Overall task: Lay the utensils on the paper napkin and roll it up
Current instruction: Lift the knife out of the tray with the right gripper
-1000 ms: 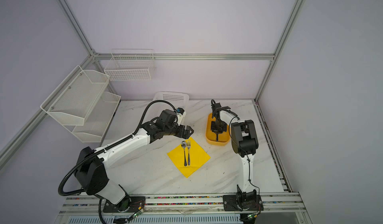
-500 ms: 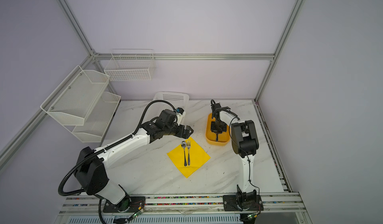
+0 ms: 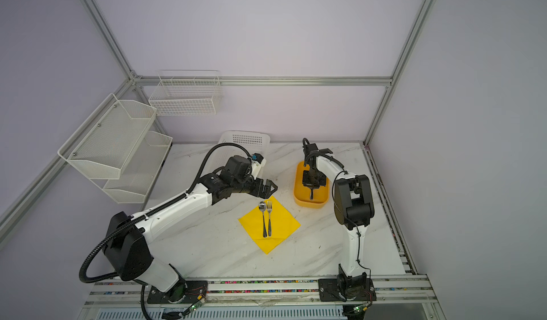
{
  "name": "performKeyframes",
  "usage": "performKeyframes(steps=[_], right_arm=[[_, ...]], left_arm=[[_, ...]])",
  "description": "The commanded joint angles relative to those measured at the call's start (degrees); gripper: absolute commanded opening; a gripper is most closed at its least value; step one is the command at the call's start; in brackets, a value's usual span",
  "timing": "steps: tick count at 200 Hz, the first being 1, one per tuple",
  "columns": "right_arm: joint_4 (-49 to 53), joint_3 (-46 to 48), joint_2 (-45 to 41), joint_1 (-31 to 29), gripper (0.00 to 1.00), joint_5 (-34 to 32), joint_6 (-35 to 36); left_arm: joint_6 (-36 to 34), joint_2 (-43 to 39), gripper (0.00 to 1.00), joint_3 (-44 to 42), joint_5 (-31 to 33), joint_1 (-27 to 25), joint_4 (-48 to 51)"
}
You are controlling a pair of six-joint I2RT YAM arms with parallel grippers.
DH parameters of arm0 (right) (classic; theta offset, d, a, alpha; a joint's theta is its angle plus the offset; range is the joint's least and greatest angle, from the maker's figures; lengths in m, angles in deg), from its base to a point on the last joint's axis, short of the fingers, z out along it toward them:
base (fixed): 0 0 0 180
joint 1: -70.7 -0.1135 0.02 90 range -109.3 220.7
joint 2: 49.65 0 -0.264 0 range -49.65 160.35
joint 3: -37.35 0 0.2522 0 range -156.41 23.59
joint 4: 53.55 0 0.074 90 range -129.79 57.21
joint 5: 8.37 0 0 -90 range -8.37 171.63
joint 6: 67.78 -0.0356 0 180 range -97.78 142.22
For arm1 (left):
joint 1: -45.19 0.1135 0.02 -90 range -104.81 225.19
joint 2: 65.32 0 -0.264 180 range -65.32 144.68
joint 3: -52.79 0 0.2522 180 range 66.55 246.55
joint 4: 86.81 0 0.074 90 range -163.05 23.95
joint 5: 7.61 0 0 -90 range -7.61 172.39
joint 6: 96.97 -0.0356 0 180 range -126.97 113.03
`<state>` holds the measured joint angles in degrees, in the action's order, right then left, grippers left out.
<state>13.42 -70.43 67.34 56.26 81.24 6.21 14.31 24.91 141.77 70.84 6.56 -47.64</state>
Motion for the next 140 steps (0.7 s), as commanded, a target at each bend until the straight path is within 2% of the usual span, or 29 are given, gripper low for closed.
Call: performKeyframes(steps=[1,88,140], right_arm=[[1.8,-1.2,-2.2,-0.2,0.11,0.3,-0.4],[6.3,-7.3,-3.2,-0.5,0.11,1.6,1.1],[6.7,-5.4,-7.3,-1.7,0.12,4.3,1.1]], left_arm=[[-1.8,-2.3,1.00,-1.0,-3.1,0.1,-1.0],[-1.2,-2.8,1.00,-1.4,-1.7,0.1,-0.3],[0.5,-3.4,1.00,-2.3,-1.1,0.1,-0.7]])
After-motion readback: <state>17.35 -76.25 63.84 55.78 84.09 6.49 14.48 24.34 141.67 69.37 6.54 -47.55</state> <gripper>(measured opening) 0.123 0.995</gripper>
